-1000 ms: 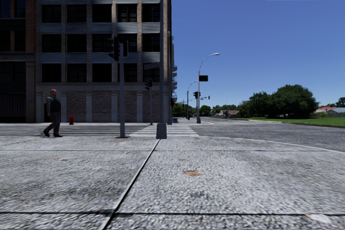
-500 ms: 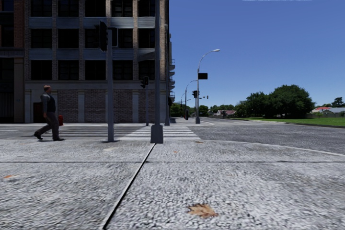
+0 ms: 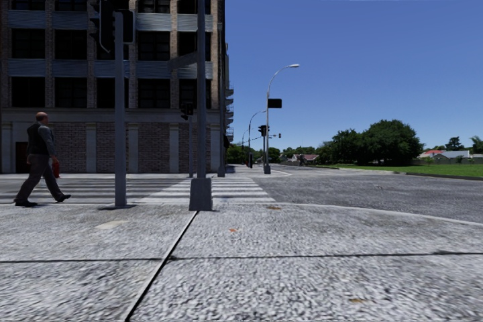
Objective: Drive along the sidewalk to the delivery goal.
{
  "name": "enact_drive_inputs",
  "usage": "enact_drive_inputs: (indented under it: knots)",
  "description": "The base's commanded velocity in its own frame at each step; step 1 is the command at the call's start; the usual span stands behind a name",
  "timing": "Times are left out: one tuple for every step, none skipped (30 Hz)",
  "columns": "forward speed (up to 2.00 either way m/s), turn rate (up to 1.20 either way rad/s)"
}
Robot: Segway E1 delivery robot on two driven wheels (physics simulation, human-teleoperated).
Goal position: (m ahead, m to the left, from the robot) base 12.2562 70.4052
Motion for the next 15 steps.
enact_drive_inputs:
  knots:
    - [1.97, 0.0]
    - [1.97, 0.0]
    - [1.97, 0.0]
    - [1.97, 0.0]
    - [1.97, 0.0]
    - [1.97, 0.0]
    - [1.97, 0.0]
    - [1.97, 0.0]
    - [1.97, 0.0]
    - [1.97, 0.0]
    - [1.97, -0.05]
    - [1.97, -0.07]
    - [1.97, -0.07]
    - [1.96, 0.0]
    - [1.96, 0.0]
